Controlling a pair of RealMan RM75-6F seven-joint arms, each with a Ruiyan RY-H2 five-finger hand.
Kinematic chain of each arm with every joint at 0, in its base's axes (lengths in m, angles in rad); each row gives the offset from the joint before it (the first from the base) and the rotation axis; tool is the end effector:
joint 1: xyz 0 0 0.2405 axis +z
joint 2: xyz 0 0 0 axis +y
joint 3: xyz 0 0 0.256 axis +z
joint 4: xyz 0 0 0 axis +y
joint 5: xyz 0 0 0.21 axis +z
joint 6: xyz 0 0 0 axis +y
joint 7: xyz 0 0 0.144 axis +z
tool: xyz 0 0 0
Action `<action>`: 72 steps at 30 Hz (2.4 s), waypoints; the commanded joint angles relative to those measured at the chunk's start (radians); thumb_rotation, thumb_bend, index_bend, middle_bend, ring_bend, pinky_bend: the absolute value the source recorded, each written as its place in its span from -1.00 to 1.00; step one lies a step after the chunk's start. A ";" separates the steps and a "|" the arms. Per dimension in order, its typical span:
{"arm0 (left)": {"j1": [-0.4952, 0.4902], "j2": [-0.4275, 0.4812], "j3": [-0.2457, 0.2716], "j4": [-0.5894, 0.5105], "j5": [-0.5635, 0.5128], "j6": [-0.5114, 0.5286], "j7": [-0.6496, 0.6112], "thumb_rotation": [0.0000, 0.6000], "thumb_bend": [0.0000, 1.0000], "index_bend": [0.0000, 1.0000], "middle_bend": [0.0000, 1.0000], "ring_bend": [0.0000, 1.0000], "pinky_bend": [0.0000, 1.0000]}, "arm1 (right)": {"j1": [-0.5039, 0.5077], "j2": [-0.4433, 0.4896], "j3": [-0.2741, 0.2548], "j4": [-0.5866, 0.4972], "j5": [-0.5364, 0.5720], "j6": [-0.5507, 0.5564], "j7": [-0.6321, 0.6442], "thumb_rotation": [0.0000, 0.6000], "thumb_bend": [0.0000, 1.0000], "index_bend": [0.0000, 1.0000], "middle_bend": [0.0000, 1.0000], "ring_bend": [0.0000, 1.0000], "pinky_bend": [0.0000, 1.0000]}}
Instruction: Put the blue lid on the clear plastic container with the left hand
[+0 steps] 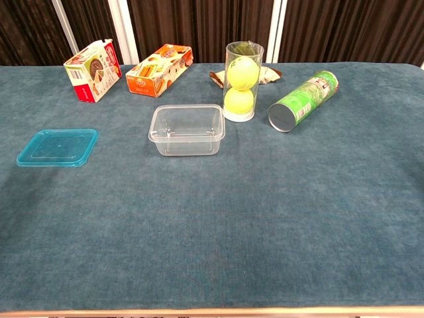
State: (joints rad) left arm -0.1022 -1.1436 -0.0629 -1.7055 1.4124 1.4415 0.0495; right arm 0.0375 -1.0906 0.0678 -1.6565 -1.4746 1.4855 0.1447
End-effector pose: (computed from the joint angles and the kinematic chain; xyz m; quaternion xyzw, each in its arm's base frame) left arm -0.2991 0.1867 0.1427 -0.5688 -0.4331 -0.3896 0.5807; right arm -0.3144 -0.1695 0.1679 0.5401 -0.4465 0.4250 0.5730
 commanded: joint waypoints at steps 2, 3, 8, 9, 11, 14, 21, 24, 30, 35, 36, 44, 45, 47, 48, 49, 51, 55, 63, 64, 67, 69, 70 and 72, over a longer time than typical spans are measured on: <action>-0.002 -0.005 -0.002 0.000 -0.003 -0.001 0.005 1.00 -0.56 -0.90 -0.98 -1.00 -1.00 | -0.004 0.003 0.000 0.001 0.002 0.004 0.004 1.00 -0.42 -0.80 -1.00 -1.00 -1.00; -0.004 -0.007 -0.002 0.000 -0.004 -0.004 0.009 1.00 -0.56 -0.90 -0.98 -1.00 -1.00 | -0.005 0.004 0.000 0.001 0.004 0.004 0.004 1.00 -0.42 -0.80 -1.00 -1.00 -1.00; -0.005 -0.008 0.000 -0.007 -0.006 -0.007 0.026 1.00 -0.56 -0.91 -0.99 -1.00 -1.00 | -0.005 0.005 -0.001 0.003 -0.003 0.007 0.001 1.00 -0.42 -0.80 -1.00 -1.00 -1.00; -0.003 -0.008 0.001 -0.009 -0.006 -0.004 0.029 1.00 -0.57 -0.91 -0.99 -1.00 -1.00 | -0.006 0.004 -0.002 0.002 -0.006 0.009 0.002 1.00 -0.42 -0.80 -1.00 -1.00 -1.00; 0.002 -0.006 0.003 -0.015 -0.007 0.003 0.031 1.00 -0.62 -0.92 -0.99 -1.00 -1.00 | -0.005 0.004 -0.003 0.002 -0.011 0.010 0.002 1.00 -0.42 -0.80 -1.00 -1.00 -1.00; 0.008 -0.004 -0.001 -0.019 -0.012 0.013 0.029 1.00 -0.73 -0.92 -0.99 -1.00 -1.00 | 0.000 0.002 -0.002 0.002 -0.010 0.002 0.002 1.00 -0.42 -0.80 -1.00 -1.00 -1.00; 0.000 0.003 -0.007 -0.004 -0.036 -0.012 0.016 1.00 -0.77 -0.93 -0.99 -1.00 -1.00 | 0.002 0.002 -0.001 -0.001 -0.012 0.002 0.000 1.00 -0.42 -0.80 -1.00 -1.00 -1.00; -0.018 0.003 -0.037 0.021 -0.083 -0.041 -0.005 1.00 -0.79 -0.93 -1.00 -1.00 -1.00 | 0.001 0.002 -0.001 -0.004 -0.007 -0.001 0.003 1.00 -0.42 -0.80 -1.00 -1.00 -1.00; -0.103 0.010 -0.107 0.064 -0.165 -0.153 -0.003 1.00 -0.79 -0.96 -1.00 -1.00 -1.00 | 0.002 0.004 -0.006 -0.015 -0.012 -0.006 -0.002 1.00 -0.42 -0.80 -1.00 -1.00 -1.00; -0.187 0.007 -0.145 0.104 -0.201 -0.237 0.064 1.00 -0.80 -0.96 -1.00 -1.00 -1.00 | -0.004 0.002 -0.008 -0.020 -0.015 0.003 -0.012 1.00 -0.42 -0.80 -1.00 -1.00 -1.00; -0.204 0.007 -0.149 0.112 -0.205 -0.256 0.075 1.00 -0.82 -0.96 -1.00 -1.00 -1.00 | -0.004 0.002 -0.008 -0.020 -0.014 0.004 -0.012 1.00 -0.42 -0.80 -1.00 -1.00 -1.00; -0.342 -0.009 -0.186 0.140 -0.326 -0.485 0.093 1.00 -0.86 -1.00 -1.00 -1.00 -1.00 | 0.001 -0.002 -0.002 -0.015 0.000 -0.006 -0.019 1.00 -0.42 -0.80 -1.00 -1.00 -1.00; -0.360 -0.004 -0.190 0.136 -0.355 -0.526 0.088 1.00 -0.86 -1.00 -1.00 -1.00 -1.00 | 0.001 -0.002 -0.002 -0.016 0.004 -0.009 -0.018 1.00 -0.42 -0.80 -1.00 -1.00 -1.00; -0.398 -0.004 -0.193 0.147 -0.405 -0.583 0.109 1.00 -0.87 -1.00 -1.00 -1.00 -1.00 | 0.001 -0.001 -0.001 -0.022 0.009 -0.012 -0.011 1.00 -0.42 -0.80 -1.00 -1.00 -1.00; -0.417 -0.014 -0.192 0.164 -0.424 -0.596 0.131 1.00 -0.88 -1.00 -1.00 -1.00 -1.00 | 0.001 0.000 -0.001 -0.023 0.010 -0.013 -0.010 1.00 -0.42 -0.80 -1.00 -1.00 -1.00; -0.427 -0.022 -0.190 0.176 -0.435 -0.602 0.148 1.00 -0.89 -1.00 -1.00 -1.00 -1.00 | 0.001 0.001 -0.001 -0.024 0.010 -0.013 -0.009 1.00 -0.42 -0.80 -1.00 -1.00 -1.00; -0.456 -0.043 -0.178 0.205 -0.463 -0.621 0.195 1.00 -0.91 -1.00 -1.00 -1.00 -1.00 | 0.001 0.001 -0.001 -0.026 0.013 -0.016 -0.005 1.00 -0.42 -0.80 -1.00 -1.00 -1.00; -0.515 -0.089 -0.158 0.267 -0.522 -0.671 0.261 1.00 -0.91 -1.00 -1.00 -1.00 -1.00 | 0.002 0.004 0.003 -0.032 0.032 -0.029 0.006 1.00 -0.42 -0.80 -1.00 -1.00 -1.00; -0.599 -0.166 -0.105 0.397 -0.580 -0.767 0.316 1.00 -0.91 -1.00 -1.00 -1.00 -1.00 | 0.010 0.004 0.006 -0.031 0.042 -0.045 0.005 1.00 -0.42 -0.80 -1.00 -1.00 -1.00; -0.602 -0.176 -0.099 0.409 -0.579 -0.768 0.318 1.00 -0.91 -1.00 -1.00 -1.00 -1.00 | 0.010 0.004 0.007 -0.032 0.044 -0.047 0.006 1.00 -0.42 -0.80 -1.00 -1.00 -1.00; -0.607 -0.199 -0.087 0.436 -0.575 -0.769 0.309 1.00 -0.91 -1.00 -1.00 -1.00 -1.00 | 0.010 0.005 0.009 -0.031 0.050 -0.049 0.005 1.00 -0.42 -0.80 -1.00 -1.00 -1.00; -0.609 -0.210 -0.079 0.449 -0.566 -0.771 0.301 1.00 -0.91 -1.00 -1.00 -1.00 -1.00 | 0.010 0.005 0.010 -0.032 0.054 -0.050 0.006 1.00 -0.42 -0.80 -1.00 -1.00 -1.00; -0.609 -0.215 -0.075 0.455 -0.560 -0.772 0.297 1.00 -0.91 -1.00 -1.00 -1.00 -1.00 | 0.010 0.005 0.010 -0.032 0.055 -0.051 0.005 1.00 -0.42 -0.80 -1.00 -1.00 -1.00; -0.612 -0.227 -0.060 0.464 -0.544 -0.777 0.294 1.00 -0.91 -1.00 -1.00 -1.00 -1.00 | 0.011 0.004 0.010 -0.031 0.056 -0.053 0.001 1.00 -0.42 -0.80 -1.00 -1.00 -1.00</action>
State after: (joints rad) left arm -0.7115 -1.3617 -0.1331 -1.2495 0.8585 0.6685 0.3457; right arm 0.0482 -1.0863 0.0776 -1.6881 -1.4192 1.4330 0.1480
